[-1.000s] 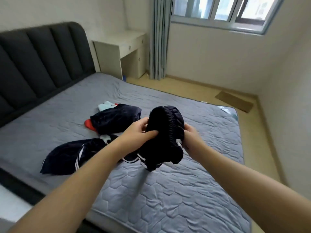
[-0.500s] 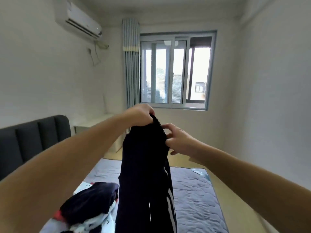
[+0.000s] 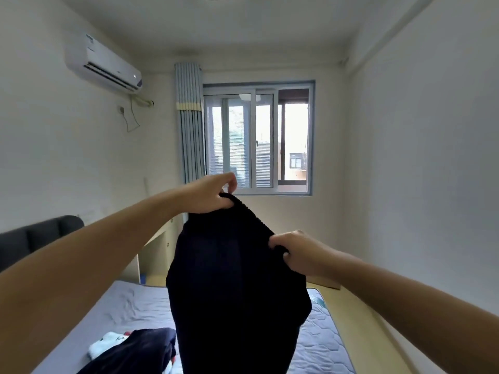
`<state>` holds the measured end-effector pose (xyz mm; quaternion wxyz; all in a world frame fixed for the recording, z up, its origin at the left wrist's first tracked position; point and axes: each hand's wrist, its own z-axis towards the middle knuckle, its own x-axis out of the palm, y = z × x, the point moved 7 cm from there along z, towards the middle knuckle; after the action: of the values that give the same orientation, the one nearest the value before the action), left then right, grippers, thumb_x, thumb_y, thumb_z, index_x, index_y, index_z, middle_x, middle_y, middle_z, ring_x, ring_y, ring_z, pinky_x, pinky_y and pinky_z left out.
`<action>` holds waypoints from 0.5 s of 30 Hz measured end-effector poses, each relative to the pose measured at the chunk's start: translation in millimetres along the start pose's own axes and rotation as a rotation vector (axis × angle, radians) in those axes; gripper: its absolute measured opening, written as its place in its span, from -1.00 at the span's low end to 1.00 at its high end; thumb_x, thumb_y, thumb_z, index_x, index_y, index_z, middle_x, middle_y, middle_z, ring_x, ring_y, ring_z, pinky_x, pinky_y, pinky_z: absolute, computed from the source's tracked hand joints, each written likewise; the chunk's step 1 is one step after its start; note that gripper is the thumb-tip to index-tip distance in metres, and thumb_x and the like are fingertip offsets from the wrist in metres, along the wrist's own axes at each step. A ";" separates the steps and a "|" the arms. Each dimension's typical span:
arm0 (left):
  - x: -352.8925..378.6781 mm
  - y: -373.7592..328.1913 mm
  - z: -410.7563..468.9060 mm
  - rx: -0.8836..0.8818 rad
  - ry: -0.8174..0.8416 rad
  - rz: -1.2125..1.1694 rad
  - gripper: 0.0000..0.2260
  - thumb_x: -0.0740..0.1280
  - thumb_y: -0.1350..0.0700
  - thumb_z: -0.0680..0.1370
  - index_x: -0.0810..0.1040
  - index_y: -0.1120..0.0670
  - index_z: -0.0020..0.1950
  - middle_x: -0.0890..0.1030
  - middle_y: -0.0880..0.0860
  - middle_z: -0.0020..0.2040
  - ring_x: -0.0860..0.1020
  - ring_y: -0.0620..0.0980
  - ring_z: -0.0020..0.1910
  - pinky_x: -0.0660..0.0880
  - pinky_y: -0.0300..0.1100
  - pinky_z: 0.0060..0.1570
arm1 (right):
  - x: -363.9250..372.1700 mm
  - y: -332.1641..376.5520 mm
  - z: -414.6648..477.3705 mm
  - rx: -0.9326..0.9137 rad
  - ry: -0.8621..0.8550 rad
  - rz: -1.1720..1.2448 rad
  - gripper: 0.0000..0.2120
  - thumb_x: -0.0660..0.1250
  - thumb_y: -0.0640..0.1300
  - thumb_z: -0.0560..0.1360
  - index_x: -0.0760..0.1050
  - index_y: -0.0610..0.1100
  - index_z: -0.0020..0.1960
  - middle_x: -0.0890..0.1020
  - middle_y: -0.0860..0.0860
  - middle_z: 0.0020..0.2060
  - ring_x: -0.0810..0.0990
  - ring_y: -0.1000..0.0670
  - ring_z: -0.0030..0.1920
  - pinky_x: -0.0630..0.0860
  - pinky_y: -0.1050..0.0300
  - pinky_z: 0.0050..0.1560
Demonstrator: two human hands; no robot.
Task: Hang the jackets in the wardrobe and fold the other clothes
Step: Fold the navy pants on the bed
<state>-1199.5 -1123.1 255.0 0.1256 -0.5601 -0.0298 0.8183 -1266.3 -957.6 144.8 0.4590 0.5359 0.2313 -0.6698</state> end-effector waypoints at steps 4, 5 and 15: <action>12.7 3.5 -16.0 0.139 0.126 0.045 -0.69 0.27 0.19 0.58 0.41 -0.27 -0.14 0.61 -0.09 -0.22 0.50 -0.13 -0.35 0.46 -0.31 -0.31 | 21.1 -12.3 -2.7 0.028 0.268 -0.179 -0.62 0.10 -0.39 0.39 0.60 -0.18 0.05 0.56 -0.09 -0.09 0.52 -0.13 -0.04 0.51 0.06 0.04; 15.0 5.9 -19.3 0.158 0.128 0.078 -0.69 0.26 0.20 0.58 0.42 -0.26 -0.12 0.61 -0.09 -0.22 0.52 -0.06 -0.30 0.48 -0.22 -0.23 | 21.7 -18.7 -5.5 0.069 0.316 -0.199 -0.65 0.10 -0.37 0.40 0.60 -0.19 0.02 0.55 -0.08 -0.10 0.51 -0.12 -0.06 0.50 0.07 0.03; 13.2 -3.6 -41.4 0.423 0.110 0.292 -0.59 0.22 0.22 0.60 0.41 -0.30 0.23 0.50 -0.30 0.15 0.52 -0.19 0.05 0.43 -0.26 0.06 | -64.6 -46.8 10.2 0.169 0.373 -0.212 -0.50 0.28 0.42 0.36 0.43 -0.02 -0.36 0.51 0.00 -0.26 0.44 0.03 -0.28 0.35 0.16 -0.23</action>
<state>-1165.1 -1120.3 228.3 0.1220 -0.5636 0.2300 0.7840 -1311.5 -920.0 199.6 0.2888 0.6597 0.3101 -0.6207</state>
